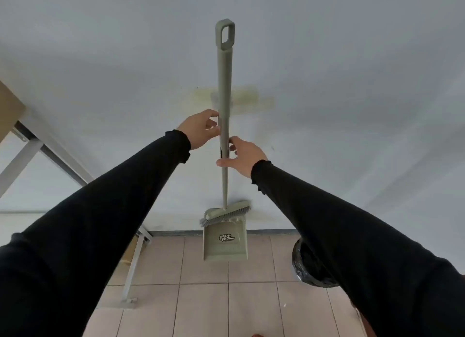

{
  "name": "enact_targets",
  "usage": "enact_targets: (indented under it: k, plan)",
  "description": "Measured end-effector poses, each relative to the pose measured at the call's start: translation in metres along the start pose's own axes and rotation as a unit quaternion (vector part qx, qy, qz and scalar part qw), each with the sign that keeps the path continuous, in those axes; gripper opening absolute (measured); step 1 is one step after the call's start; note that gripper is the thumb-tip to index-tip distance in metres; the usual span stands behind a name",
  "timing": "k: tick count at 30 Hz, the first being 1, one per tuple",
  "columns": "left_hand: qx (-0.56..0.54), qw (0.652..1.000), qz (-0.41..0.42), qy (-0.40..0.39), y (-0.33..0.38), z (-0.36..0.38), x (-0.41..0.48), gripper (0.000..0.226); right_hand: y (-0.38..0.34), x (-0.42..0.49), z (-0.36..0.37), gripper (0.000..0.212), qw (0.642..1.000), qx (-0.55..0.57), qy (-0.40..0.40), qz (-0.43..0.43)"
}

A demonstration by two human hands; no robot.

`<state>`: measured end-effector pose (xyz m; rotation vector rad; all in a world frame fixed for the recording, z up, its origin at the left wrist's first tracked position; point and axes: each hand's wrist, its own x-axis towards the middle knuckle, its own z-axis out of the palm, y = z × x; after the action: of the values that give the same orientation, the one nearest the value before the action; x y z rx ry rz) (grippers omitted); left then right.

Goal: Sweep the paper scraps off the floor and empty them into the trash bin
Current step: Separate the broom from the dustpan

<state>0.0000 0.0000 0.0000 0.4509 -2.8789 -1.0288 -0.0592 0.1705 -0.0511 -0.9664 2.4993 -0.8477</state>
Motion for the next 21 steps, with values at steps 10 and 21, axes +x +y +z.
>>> enact_targets:
  k: [10, 21]
  plan:
    - [-0.255, 0.961, -0.095, -0.038, 0.004, 0.008, 0.001, 0.056, 0.004, -0.002, 0.008, 0.036, 0.993, 0.111, 0.036, 0.004]
    - [-0.311, 0.949, -0.051, -0.008, 0.024, 0.012, -0.033, 0.058, 0.008, -0.034, -0.003, 0.032, 0.981, 0.183, 0.039, -0.049]
